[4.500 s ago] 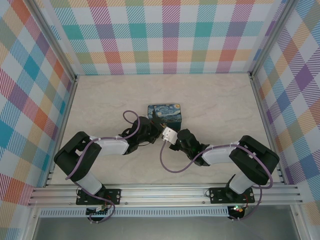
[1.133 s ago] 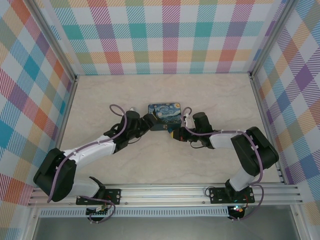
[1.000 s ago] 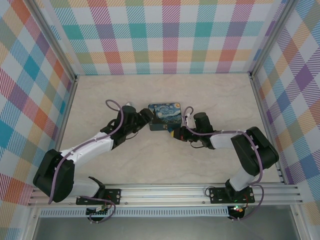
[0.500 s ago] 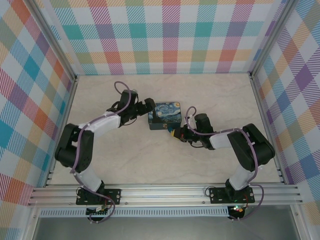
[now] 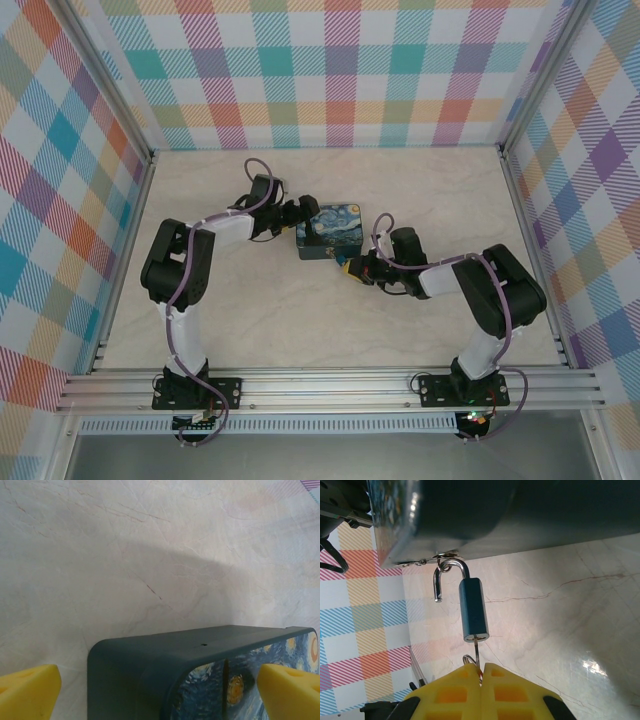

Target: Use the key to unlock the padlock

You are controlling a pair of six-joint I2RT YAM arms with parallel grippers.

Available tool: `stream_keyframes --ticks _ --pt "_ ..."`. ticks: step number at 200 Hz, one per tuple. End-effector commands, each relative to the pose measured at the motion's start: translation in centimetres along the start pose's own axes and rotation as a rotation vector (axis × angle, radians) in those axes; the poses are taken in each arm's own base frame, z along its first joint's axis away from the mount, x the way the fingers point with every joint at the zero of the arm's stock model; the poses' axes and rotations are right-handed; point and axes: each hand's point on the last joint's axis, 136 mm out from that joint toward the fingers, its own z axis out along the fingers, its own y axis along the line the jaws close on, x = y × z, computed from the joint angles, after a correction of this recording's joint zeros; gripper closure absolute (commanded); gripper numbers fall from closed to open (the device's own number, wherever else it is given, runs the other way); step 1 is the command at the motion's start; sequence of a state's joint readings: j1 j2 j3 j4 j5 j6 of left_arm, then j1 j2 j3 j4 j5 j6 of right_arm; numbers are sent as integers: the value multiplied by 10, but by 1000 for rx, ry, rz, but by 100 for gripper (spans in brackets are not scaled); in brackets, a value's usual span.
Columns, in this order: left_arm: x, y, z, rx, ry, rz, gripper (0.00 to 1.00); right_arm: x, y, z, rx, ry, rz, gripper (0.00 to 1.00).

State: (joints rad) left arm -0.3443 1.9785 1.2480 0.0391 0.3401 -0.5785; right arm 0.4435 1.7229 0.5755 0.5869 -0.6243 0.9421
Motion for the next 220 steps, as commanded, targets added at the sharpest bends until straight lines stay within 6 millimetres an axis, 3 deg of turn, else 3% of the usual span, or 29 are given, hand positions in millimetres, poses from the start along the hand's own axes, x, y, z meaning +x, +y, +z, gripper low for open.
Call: stream_keyframes --ticks 1,25,65,99,137,190,220 --pt "3 2 0 5 28 7 0 7 -12 -2 15 18 22 93" --pt "12 13 1 -20 43 1 0 6 -12 -5 16 11 8 88" --pt "24 28 0 -67 53 -4 0 9 -14 -14 57 9 -28 69" --pt "29 35 -6 -89 45 -9 0 6 -20 -33 131 -24 -93 58" --pt "37 38 -16 -87 27 -34 0 -1 -12 -53 182 -78 -223 48" --pt "61 37 -28 -74 14 -72 0 3 -7 -54 155 -79 -280 47" --pt "75 39 -36 -89 0 -83 0 8 0 -42 39 -59 -222 53"
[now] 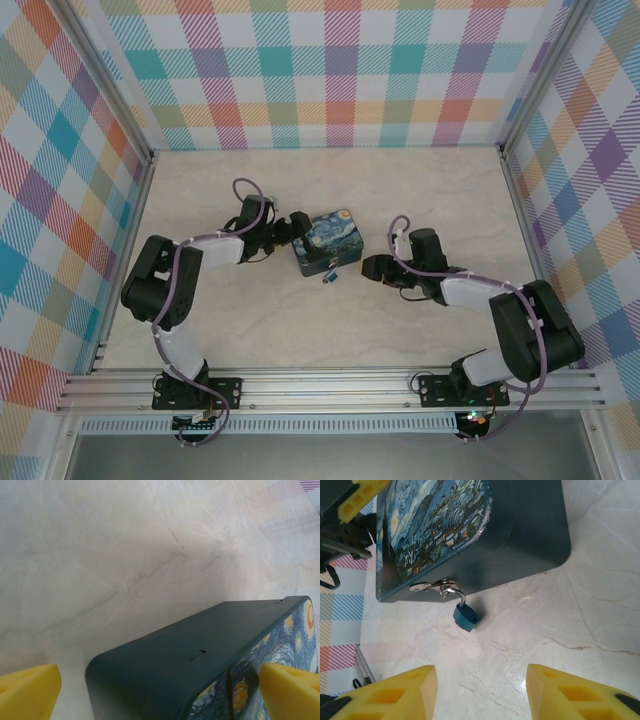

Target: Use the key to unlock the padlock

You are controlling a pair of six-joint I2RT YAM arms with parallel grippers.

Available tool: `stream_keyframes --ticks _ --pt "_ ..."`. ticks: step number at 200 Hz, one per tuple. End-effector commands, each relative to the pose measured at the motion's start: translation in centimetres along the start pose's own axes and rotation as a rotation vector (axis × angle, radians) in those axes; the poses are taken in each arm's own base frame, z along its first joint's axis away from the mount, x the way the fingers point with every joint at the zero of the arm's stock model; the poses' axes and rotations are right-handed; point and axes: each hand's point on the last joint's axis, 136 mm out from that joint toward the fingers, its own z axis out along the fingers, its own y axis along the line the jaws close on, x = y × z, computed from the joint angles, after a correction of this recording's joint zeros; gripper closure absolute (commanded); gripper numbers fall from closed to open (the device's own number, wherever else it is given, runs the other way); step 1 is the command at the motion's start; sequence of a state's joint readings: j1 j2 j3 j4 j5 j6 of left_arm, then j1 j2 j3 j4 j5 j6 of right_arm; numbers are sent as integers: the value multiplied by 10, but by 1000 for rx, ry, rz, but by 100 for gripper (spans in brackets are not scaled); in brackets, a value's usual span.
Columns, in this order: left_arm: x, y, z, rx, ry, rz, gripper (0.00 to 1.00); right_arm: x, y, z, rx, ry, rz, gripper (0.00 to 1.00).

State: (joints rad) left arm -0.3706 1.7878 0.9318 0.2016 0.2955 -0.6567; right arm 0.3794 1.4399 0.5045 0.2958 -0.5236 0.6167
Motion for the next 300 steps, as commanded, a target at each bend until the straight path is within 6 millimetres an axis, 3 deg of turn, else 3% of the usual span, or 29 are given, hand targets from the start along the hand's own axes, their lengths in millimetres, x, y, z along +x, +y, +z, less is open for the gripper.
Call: stream_keyframes --ticks 1,77,163,266,300 --pt "28 24 -4 -93 38 -32 0 6 8 8 -97 13 25 53" --pt "42 25 -13 -101 21 -57 0 10 4 33 -137 -93 216 65" --pt "51 25 -20 -96 2 -95 0 18 7 52 -143 -157 263 71" --pt "55 24 -23 -110 1 -111 0 1 1 63 -175 -242 271 71" --pt "57 26 -24 -115 -4 -125 0 -7 -5 65 -170 -281 284 76"
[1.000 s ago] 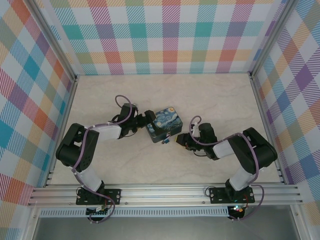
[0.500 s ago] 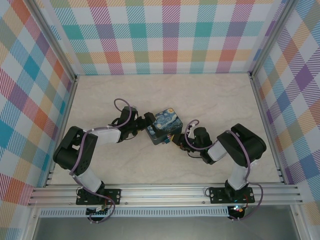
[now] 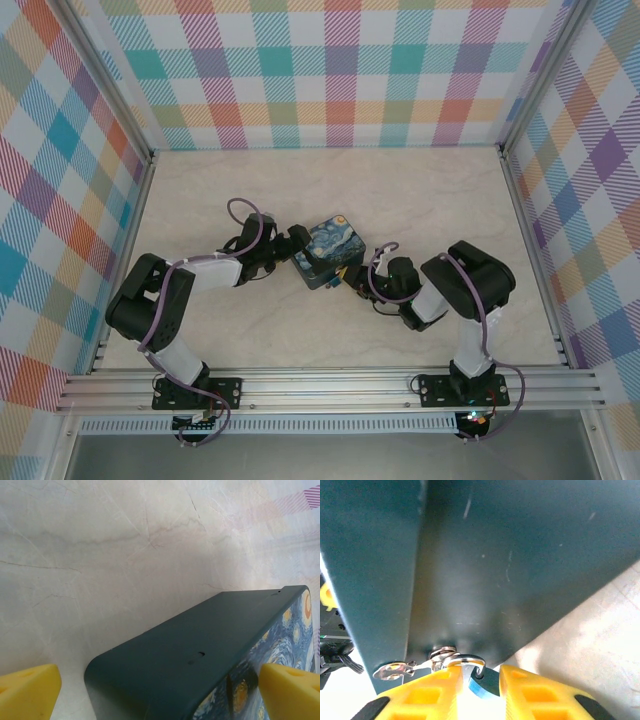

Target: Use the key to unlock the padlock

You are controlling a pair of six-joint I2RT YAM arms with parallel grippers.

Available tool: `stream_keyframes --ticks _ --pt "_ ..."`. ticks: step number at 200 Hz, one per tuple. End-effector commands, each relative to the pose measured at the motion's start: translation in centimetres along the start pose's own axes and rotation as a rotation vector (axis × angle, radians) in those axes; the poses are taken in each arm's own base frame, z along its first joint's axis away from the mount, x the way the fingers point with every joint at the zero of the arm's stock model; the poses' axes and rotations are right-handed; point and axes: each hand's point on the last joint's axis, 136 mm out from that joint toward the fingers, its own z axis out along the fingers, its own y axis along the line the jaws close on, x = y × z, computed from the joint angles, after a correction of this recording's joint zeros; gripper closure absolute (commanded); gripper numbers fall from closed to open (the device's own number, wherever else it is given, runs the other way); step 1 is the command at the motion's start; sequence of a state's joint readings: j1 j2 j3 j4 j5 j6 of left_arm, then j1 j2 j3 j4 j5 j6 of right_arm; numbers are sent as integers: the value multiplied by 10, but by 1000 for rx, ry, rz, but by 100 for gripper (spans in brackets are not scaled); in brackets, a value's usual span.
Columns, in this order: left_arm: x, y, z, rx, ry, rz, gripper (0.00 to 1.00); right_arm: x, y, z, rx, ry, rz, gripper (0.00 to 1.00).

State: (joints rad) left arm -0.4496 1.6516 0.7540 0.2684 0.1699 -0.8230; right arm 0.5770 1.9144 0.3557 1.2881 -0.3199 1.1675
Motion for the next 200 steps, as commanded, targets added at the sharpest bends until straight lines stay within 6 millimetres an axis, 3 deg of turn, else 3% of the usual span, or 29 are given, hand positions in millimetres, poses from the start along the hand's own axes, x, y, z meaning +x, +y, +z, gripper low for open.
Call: stream_keyframes --ticks 1,85,142,169,200 --pt "21 24 -3 -85 51 -12 0 -21 -4 6 11 -99 -2 77" --pt "18 27 -8 -107 30 -8 0 -49 -1 6 6 -189 -29 93" --pt "17 32 -9 -122 23 -8 0 -63 2 2 1 -210 -43 99" --pt "17 33 -10 -122 20 -8 0 -67 -2 -2 13 -213 -43 97" --pt "15 34 -13 -124 14 -13 0 -58 -4 -3 17 -165 -34 90"
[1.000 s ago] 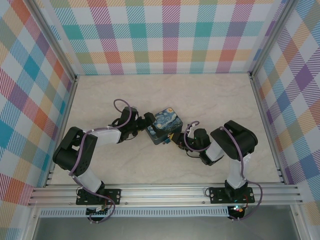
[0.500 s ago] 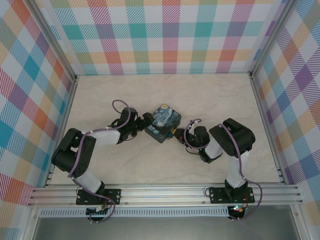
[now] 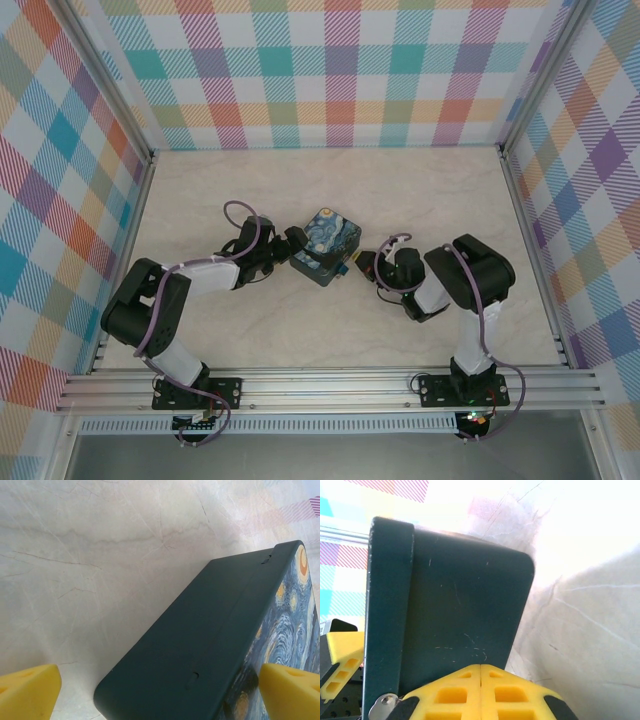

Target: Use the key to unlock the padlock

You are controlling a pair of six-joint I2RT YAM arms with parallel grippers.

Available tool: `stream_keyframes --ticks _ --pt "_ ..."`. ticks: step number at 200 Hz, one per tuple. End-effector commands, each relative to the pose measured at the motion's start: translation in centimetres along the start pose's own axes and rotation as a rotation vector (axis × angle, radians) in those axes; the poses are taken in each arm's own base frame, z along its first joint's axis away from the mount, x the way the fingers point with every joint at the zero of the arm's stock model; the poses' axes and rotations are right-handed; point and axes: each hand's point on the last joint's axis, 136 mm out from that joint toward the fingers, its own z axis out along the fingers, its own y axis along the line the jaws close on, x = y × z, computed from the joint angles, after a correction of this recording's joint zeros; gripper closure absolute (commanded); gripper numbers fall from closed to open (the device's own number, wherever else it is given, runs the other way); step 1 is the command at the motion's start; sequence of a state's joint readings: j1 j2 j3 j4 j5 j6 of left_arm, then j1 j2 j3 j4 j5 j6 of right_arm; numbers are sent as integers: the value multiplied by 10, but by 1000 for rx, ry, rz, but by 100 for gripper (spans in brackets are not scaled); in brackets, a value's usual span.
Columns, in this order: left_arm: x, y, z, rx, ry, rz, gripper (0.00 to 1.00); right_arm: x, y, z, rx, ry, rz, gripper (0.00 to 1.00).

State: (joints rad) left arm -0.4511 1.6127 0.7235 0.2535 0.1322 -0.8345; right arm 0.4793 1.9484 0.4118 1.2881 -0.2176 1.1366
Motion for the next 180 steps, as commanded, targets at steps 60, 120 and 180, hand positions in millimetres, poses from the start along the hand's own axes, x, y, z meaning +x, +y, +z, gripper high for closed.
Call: stream_keyframes --ticks 60,120,180 --pt "10 24 -7 -92 40 4 0 27 6 -8 9 127 19 76" --pt "-1 26 -6 -102 21 -4 0 37 4 -6 57 156 7 72" --pt "-12 28 -3 -104 12 -9 0 23 7 1 48 129 -45 72"
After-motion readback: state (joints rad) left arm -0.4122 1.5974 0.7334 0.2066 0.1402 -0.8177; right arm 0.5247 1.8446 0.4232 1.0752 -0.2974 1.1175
